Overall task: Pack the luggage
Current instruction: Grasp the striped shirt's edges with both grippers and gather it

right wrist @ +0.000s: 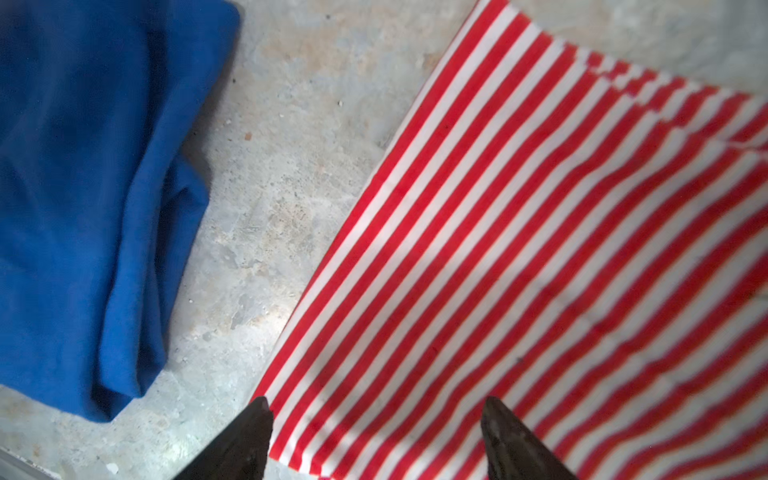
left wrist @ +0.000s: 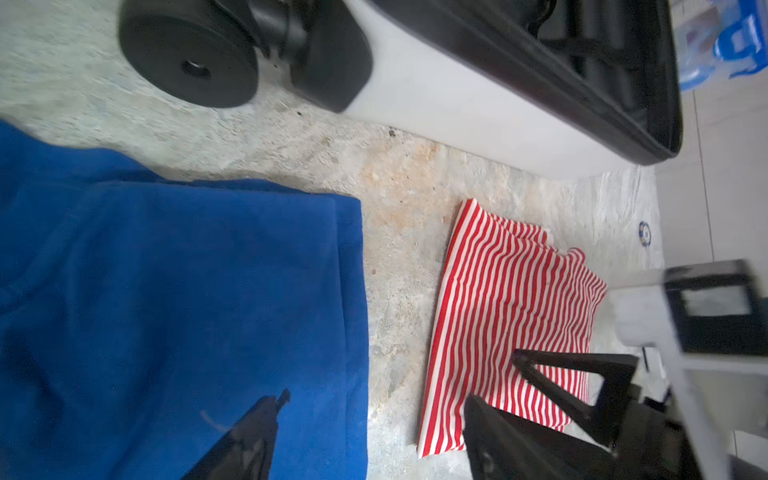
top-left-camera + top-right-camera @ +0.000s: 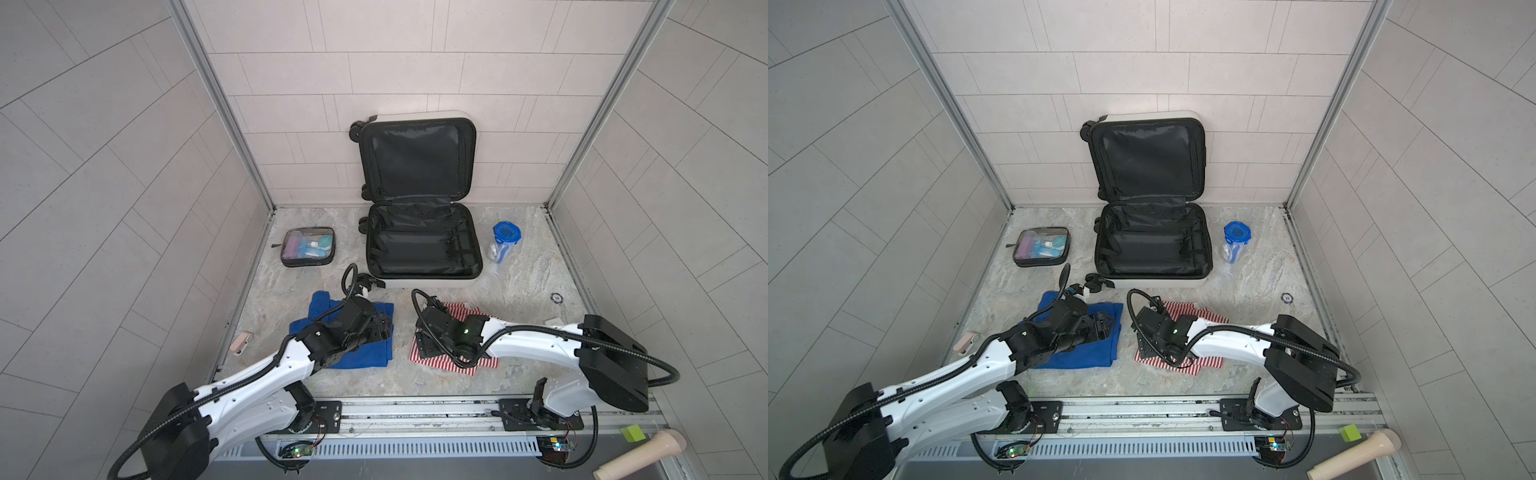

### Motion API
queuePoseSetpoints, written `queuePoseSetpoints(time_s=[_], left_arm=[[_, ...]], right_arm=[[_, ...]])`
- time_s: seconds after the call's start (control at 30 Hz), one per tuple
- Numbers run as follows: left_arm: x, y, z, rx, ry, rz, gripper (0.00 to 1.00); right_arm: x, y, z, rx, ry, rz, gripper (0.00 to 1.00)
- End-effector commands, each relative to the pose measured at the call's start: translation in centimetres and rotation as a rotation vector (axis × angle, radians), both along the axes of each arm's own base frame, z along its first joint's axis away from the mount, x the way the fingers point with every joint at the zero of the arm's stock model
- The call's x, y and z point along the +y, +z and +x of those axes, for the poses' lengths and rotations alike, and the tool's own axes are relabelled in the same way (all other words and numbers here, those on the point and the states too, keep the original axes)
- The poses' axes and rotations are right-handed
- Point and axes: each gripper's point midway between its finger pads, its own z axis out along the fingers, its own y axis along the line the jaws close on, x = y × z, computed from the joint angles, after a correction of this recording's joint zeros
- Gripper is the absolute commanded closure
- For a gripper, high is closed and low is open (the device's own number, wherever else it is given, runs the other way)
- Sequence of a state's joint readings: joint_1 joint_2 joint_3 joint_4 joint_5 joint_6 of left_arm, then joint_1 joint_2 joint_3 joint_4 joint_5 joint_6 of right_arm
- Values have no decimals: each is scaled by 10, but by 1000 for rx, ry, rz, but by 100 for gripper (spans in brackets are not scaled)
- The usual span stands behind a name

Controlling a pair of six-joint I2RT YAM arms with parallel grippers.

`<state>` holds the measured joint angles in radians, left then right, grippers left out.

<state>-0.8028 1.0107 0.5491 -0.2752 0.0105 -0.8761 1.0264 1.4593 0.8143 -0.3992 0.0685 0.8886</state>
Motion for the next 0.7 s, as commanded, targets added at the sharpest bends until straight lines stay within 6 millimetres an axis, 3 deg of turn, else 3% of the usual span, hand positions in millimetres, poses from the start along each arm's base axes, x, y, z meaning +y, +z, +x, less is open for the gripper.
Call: queuePoseSetpoints(time_s=[0.0,0.23,0.5,0.67], left_arm=[[-25,14,5,-4,-101,-27,26],[-60,5,11,64,-210,-17,28],[-81,-7,8,82,-243,-11,28],[-90,-18,4,101,-257,2,28]], right_arm=[[-24,29,8,-74,-45,-72,16],[-81,38,9,-95,-158,-141,14],[-155,13,-2,-3,-390,-23,10],[-177,9,-8,0,-464,38,7]])
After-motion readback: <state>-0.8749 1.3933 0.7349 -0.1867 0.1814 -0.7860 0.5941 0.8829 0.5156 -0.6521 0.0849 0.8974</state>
